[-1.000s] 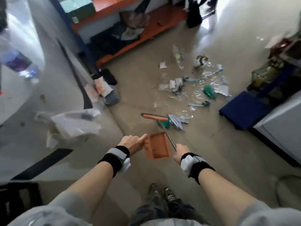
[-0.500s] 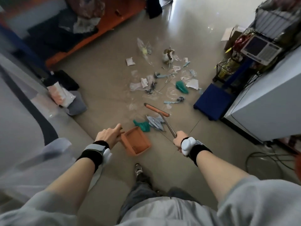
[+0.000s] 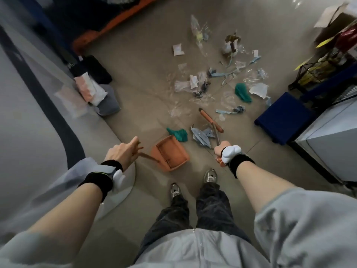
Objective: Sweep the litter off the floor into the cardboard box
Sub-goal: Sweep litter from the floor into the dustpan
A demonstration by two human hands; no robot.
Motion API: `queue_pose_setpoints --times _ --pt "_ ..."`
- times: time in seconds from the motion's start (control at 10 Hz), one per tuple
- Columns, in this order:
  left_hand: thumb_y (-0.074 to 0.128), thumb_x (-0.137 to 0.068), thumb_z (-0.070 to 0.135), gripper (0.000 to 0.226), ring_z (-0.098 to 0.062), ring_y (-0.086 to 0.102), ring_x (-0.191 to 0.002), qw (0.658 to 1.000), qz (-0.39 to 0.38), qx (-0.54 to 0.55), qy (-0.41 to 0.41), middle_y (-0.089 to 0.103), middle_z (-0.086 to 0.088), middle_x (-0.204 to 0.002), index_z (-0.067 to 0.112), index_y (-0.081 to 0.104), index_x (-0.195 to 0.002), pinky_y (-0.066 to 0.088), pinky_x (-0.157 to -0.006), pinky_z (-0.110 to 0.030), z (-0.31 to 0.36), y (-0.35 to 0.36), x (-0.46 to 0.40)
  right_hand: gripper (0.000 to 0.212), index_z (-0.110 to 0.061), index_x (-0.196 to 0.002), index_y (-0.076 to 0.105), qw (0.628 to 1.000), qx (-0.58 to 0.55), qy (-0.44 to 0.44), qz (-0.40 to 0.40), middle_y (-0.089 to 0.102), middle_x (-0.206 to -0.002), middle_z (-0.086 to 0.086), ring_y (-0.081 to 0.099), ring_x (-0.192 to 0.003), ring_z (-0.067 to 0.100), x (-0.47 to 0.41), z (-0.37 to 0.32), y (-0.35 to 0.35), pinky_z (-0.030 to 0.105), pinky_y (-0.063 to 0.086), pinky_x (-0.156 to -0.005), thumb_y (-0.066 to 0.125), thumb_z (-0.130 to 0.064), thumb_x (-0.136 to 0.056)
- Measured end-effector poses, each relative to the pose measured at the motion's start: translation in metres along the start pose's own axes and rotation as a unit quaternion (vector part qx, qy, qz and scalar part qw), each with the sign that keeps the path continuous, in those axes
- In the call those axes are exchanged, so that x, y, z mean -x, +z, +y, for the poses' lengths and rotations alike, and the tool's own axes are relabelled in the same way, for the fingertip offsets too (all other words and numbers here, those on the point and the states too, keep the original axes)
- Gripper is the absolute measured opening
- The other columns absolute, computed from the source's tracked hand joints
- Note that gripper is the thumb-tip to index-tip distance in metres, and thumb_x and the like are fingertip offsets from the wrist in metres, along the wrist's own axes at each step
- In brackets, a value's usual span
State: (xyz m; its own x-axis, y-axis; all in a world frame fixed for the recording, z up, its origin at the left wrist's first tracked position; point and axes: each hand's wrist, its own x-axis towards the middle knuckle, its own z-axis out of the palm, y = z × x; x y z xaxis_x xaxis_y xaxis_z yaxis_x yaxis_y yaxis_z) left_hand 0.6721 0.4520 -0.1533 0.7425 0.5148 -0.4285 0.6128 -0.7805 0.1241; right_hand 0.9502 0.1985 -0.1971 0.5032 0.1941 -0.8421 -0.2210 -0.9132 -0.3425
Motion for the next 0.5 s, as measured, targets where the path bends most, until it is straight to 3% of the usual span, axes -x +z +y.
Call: queue_pose_setpoints --times 0.3,0.5 --pt "0.048 -0.094 0.042 0.033 -0.040 0.064 -0.085 0.999 -0.027 -0.042 -0.001 0.066 -0.014 -0.095 0.024 0.036 -0.119 0.043 -0.063 -0.038 0.041 0.019 -0.046 0.008 -0.008 -0.102 0.044 0.996 -0.052 0.043 -0.054 0.051 -0.071 0.008 0.053 -0.056 0.019 -0.043 0.002 0.004 0.026 0.048 -0.051 0.046 -0.010 -0.094" --pt "0.048 -0.094 0.044 0.035 -0.043 0.062 -0.088 1.000 -0.009 0.008 -0.016 0.064 -0.018 -0.098 0.023 0.036 -0.119 0.044 -0.067 -0.040 0.069 0.011 -0.078 0.006 -0.008 -0.102 0.043 0.995 -0.055 0.006 -0.084 0.049 -0.072 0.006 0.053 -0.060 0.019 -0.039 0.001 0.038 0.031 0.051 -0.062 0.045 -0.010 -0.096"
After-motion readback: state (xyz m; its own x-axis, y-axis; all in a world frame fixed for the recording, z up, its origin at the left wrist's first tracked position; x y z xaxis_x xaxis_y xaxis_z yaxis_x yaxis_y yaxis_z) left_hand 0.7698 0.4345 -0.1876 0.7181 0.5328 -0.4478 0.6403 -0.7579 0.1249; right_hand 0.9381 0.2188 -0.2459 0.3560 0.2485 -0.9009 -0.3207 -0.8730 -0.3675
